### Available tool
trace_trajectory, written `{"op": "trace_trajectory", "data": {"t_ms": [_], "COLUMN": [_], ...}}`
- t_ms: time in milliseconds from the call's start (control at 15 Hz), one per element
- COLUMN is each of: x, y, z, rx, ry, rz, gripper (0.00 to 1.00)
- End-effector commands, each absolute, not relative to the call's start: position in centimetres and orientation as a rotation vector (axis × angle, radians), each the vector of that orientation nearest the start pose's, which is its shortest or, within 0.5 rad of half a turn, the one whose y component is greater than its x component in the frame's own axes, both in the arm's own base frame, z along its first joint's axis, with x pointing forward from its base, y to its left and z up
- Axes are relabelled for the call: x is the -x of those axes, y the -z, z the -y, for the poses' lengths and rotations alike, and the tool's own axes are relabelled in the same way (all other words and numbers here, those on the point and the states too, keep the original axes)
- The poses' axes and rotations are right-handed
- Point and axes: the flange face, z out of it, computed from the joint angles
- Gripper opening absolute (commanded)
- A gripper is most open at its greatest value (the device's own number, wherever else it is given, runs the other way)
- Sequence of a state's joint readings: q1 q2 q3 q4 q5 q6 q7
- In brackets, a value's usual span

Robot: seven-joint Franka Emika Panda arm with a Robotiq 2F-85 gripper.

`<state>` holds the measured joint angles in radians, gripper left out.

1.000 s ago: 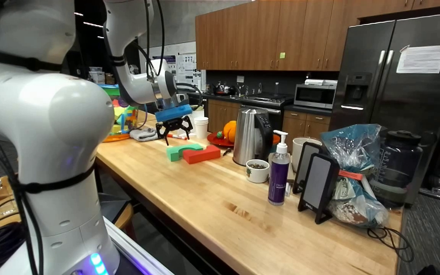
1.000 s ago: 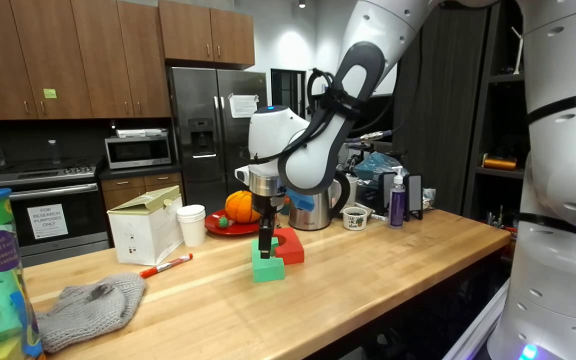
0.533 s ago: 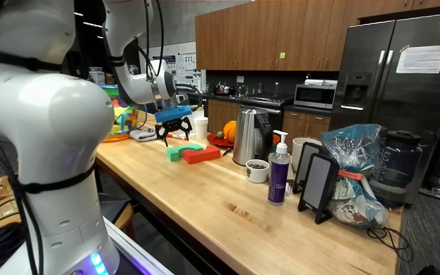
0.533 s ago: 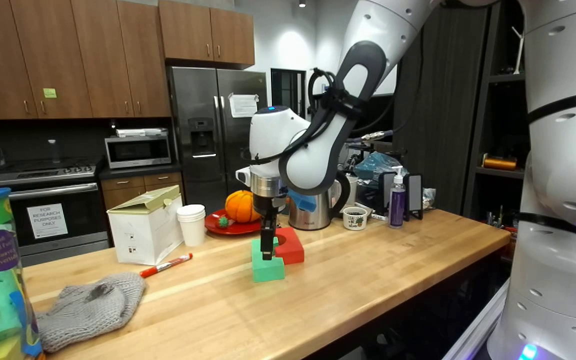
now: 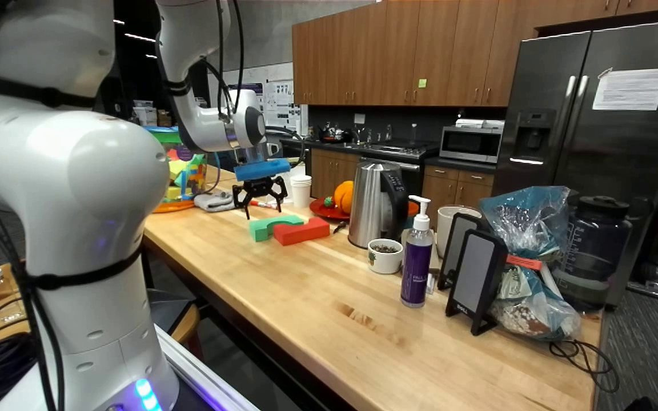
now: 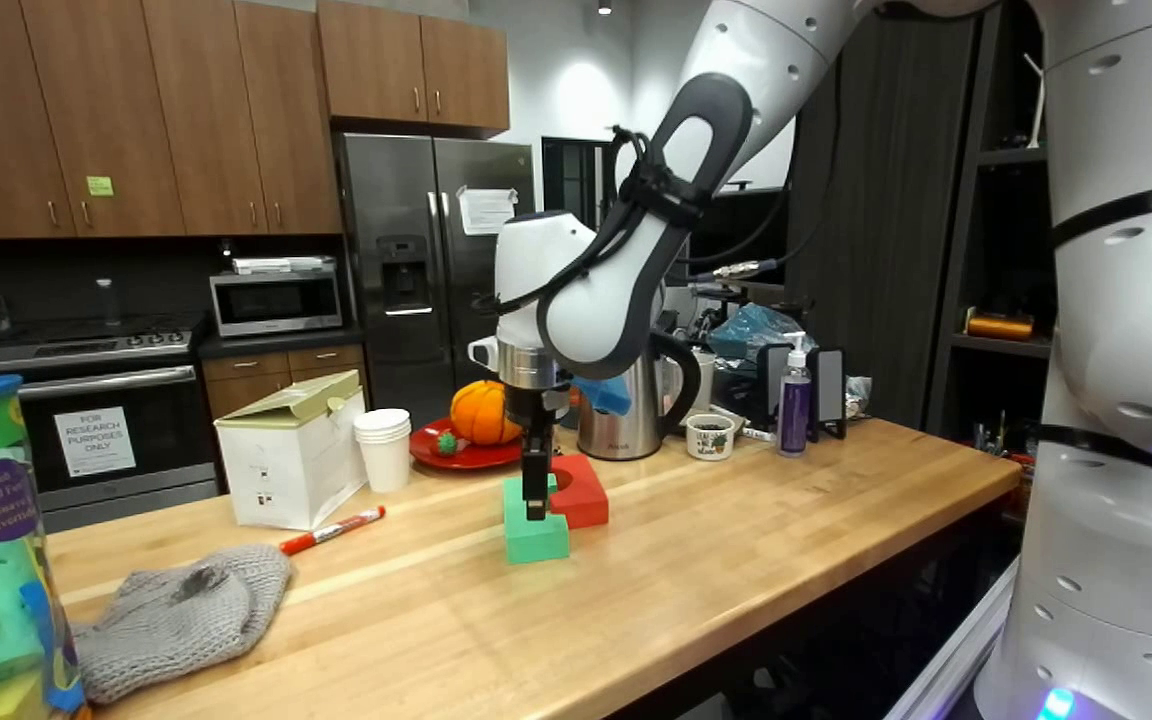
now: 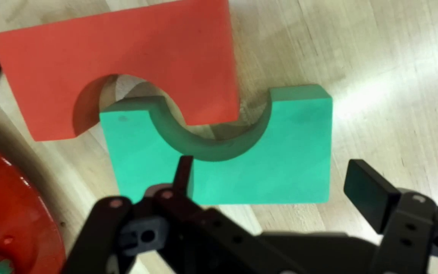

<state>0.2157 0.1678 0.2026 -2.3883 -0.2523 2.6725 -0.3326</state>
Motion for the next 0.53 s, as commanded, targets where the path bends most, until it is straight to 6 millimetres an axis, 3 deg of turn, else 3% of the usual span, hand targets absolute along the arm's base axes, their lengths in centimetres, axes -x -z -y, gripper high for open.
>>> {"op": "trace_trajectory", "data": {"t_ms": [0,467], "x": [-48.1,-49.6], "y": [-26.9,-23.9], "z": [-20.8,-21.3], "rx": [2.841,2.77], "ry": [0.188,0.129], "rz": [1.489,1.477], "gripper": [1.0,1.0]}}
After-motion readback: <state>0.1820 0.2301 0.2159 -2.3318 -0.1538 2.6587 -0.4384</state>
